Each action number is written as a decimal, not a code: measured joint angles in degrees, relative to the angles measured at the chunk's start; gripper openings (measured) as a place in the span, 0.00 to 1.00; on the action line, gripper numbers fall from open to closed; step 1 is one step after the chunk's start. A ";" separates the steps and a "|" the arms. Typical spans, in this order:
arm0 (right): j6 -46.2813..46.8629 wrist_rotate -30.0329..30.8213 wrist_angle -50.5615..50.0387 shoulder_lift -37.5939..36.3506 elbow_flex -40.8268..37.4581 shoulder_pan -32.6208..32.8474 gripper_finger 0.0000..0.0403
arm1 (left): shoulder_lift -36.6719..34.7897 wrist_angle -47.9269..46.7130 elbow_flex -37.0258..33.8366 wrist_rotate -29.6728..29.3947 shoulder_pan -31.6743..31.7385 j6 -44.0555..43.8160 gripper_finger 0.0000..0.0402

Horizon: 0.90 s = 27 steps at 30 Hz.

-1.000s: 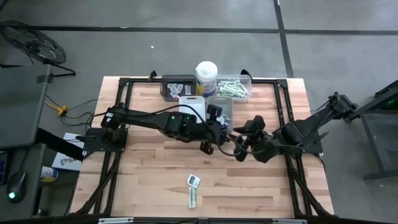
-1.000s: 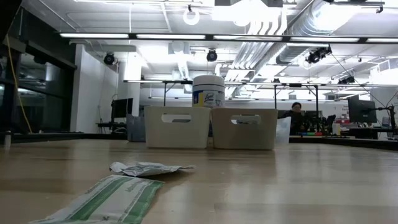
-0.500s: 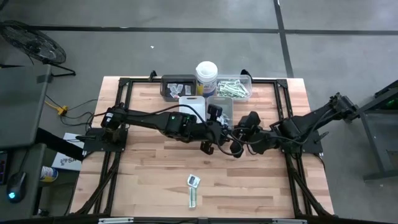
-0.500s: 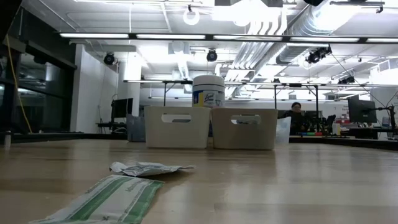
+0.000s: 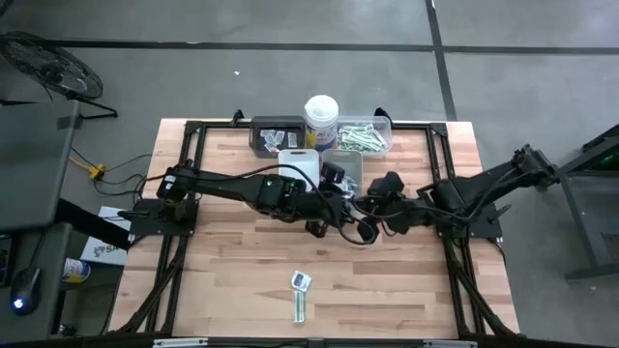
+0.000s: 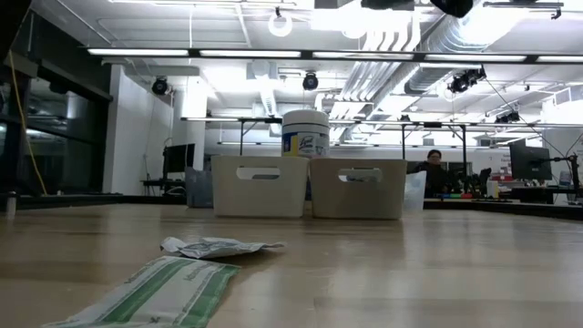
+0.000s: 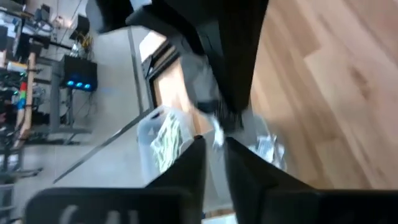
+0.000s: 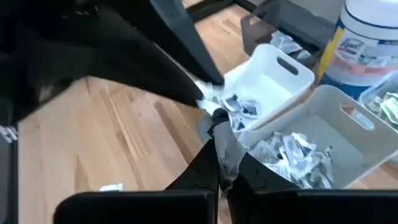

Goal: Pick & Place First Aid Supplies
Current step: Put the wipe into the gray bin

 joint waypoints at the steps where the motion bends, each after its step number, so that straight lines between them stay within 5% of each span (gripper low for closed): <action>1: 0.06 -0.29 -0.63 0.00 -0.04 -0.39 0.01 | -0.05 -0.73 0.00 -0.83 -0.01 -0.03 0.15; 9: -1.31 -5.89 -5.06 0.00 -0.04 -6.54 0.00 | -4.02 -12.67 0.04 -7.52 0.44 -5.51 0.43; 17: -9.38 -13.45 -7.44 1.92 -0.04 -16.19 0.00 | -7.93 -27.53 -1.01 -7.44 1.22 -14.48 0.48; 23: -15.53 -18.58 -7.20 7.33 -0.04 -21.79 0.00 | -15.01 -25.62 -14.41 -4.17 0.59 -20.01 0.48; 27: -18.33 -22.68 -6.22 10.33 -0.04 -25.26 0.00 | -22.37 -14.88 -29.84 1.61 -0.19 -24.12 0.48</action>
